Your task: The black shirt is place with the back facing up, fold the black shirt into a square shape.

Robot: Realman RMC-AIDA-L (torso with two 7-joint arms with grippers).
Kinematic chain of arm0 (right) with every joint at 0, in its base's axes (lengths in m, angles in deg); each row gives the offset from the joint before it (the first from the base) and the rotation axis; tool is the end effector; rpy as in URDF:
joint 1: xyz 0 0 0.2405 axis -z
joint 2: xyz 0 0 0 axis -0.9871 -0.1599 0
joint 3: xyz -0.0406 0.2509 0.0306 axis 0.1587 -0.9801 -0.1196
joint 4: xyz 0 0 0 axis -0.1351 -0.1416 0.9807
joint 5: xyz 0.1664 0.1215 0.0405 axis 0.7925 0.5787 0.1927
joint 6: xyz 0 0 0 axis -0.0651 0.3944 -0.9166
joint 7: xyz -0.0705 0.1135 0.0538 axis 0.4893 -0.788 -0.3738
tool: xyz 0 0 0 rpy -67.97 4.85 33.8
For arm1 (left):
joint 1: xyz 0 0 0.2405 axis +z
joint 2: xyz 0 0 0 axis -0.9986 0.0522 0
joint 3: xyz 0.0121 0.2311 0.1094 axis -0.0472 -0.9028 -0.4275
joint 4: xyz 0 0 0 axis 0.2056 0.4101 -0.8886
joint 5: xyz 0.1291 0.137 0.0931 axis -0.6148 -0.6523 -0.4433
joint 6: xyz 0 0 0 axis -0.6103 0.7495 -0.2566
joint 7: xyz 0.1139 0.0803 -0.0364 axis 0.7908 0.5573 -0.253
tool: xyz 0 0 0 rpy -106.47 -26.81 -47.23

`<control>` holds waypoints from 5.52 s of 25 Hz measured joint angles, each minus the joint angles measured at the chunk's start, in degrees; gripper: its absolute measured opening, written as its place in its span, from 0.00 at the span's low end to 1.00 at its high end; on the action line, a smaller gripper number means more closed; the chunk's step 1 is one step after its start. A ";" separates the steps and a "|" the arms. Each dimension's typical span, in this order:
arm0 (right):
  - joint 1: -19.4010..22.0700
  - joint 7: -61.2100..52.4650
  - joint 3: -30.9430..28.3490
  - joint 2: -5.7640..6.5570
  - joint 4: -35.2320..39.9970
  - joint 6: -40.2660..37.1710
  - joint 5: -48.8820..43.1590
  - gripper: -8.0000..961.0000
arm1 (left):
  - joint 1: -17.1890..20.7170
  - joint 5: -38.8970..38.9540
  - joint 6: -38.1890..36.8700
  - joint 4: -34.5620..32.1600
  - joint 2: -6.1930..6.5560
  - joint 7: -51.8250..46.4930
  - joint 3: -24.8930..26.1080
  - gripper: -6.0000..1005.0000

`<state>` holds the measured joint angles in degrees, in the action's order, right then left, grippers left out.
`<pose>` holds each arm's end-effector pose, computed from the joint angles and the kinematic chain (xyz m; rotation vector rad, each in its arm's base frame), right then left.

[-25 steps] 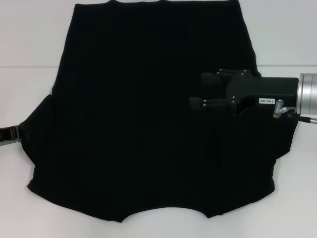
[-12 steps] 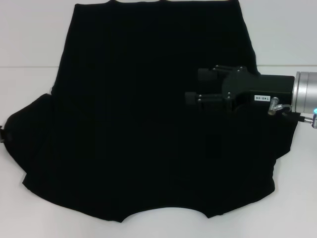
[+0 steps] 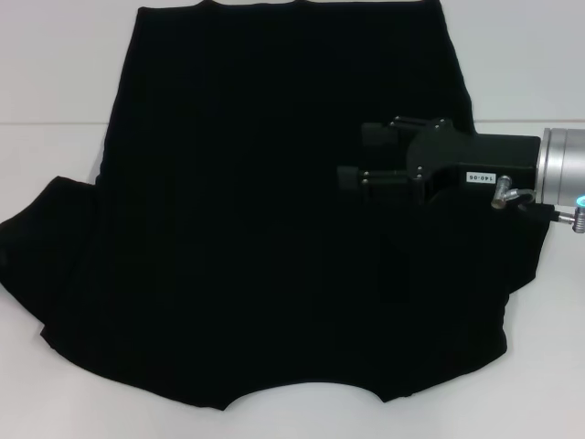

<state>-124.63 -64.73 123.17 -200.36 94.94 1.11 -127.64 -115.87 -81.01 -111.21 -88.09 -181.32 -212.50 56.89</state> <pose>0.1877 0.3996 -0.0006 -2.7062 0.4068 0.7534 -0.3768 0.3452 0.1018 -1.7266 -1.6384 -0.2810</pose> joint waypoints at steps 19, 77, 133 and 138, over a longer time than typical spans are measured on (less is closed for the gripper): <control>0.76 0.00 0.09 0.00 -0.38 -0.06 -0.01 0.86 | 0.18 -0.26 0.71 -0.40 0.47 0.57 3.25 0.00; 1.20 -0.71 -0.62 0.48 -0.09 -0.26 0.61 0.84 | -9.68 17.72 -5.60 8.70 -4.35 20.58 -14.11 0.02; -1.53 -67.99 -0.57 6.61 -3.16 24.89 -39.98 0.62 | -5.40 34.10 -16.09 12.36 -5.30 65.08 -20.10 0.90; -1.55 -67.84 -0.61 6.44 -3.17 25.69 -39.82 0.43 | -5.41 34.11 -15.71 12.30 -5.20 64.84 -19.76 0.90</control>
<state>-126.18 -132.56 122.56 -193.92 91.77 26.80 -167.46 -121.28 -46.90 -126.92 -75.79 -186.52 -147.66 37.13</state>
